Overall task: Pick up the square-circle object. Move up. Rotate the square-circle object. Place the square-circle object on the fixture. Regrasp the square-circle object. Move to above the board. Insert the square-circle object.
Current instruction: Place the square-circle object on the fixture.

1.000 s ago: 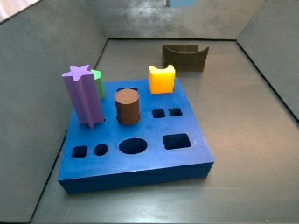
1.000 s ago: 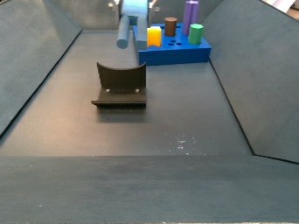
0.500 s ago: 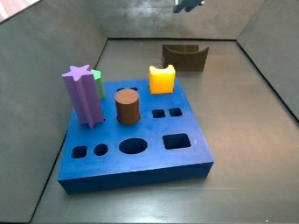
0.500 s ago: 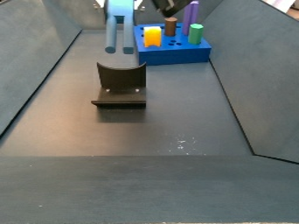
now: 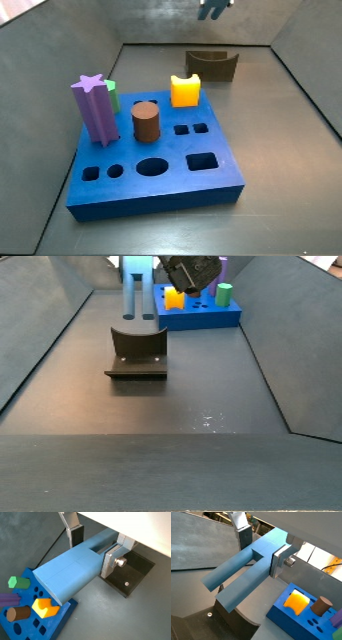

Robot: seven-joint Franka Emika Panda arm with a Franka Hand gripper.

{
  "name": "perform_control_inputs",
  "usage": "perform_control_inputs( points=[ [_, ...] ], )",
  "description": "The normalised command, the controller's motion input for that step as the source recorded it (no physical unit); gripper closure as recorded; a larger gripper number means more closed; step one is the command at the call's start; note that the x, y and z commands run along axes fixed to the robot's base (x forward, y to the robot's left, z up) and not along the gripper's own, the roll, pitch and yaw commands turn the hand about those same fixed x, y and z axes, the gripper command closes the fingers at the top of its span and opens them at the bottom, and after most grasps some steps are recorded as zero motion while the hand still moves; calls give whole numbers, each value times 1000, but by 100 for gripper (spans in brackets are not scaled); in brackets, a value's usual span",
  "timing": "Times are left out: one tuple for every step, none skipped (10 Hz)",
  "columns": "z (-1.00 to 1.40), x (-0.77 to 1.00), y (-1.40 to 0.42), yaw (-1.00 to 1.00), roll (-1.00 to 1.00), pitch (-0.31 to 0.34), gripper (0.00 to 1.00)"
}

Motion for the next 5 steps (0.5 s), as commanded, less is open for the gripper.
perform_control_inputs(
  points=[
    [-1000,129,132,-21,-1000,178,100],
    [-1000,133,139,-29,-1000,167,100],
    [-1000,143,139,-68,-974,190,100],
    [-1000,155,136,-108,-786,189,100],
    [-1000,163,139,-146,-583,151,100]
  ],
)
